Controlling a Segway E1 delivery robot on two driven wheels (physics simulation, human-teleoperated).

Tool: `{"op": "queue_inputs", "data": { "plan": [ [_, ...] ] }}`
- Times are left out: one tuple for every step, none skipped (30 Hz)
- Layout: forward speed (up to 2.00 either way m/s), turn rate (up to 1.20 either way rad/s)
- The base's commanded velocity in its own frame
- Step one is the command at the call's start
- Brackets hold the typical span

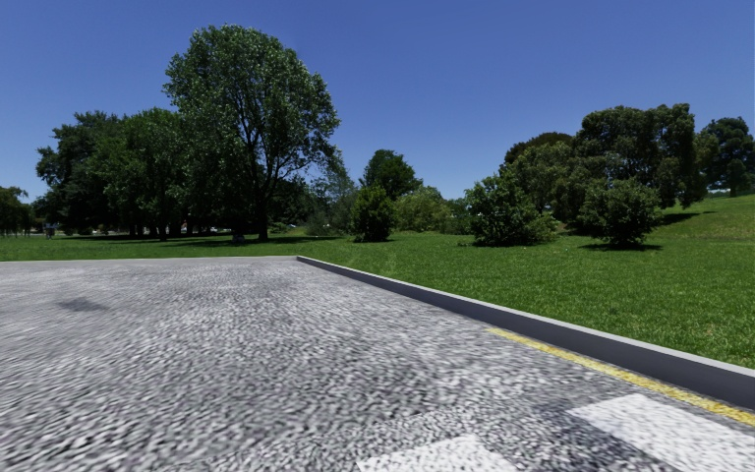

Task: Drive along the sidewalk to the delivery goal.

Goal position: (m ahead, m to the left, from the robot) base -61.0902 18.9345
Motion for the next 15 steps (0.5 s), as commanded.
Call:
{"op": "queue_inputs", "data": {
  "plan": [
    [0.0,0.0],
    [0.0,0.0],
    [0.0,0.0],
    [0.0,0.0],
    [0.0,0.0],
    [0.0,0.0],
    [0.0,0.0],
    [0.0,0.0],
    [0.0,0.0],
    [0.0,0.0],
    [0.0,0.0],
    [0.0,0.0],
    [0.0,0.0],
    [0.0,0.0],
    [0.0,0.0]
  ]
}}
